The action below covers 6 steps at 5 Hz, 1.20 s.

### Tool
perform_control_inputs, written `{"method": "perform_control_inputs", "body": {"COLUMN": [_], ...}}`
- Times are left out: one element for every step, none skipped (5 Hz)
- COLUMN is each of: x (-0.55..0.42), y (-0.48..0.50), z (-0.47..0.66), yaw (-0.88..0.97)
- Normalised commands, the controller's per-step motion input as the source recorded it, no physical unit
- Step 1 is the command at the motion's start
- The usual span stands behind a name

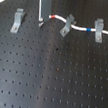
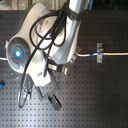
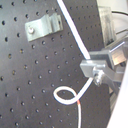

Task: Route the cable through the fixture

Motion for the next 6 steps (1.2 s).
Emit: {"method": "perform_control_inputs", "body": {"x": [-0.52, -0.554, -0.476, -0.509, -0.369, -0.202], "y": [-0.22, -0.065, -0.043, 0.141, 0.007, -0.156], "z": [0.28, 0.39, 0.34, 0.38, 0.36, 0.23], "yaw": [-0.25, -0.38, -0.2, -0.08, -0.01, 0.0]}}
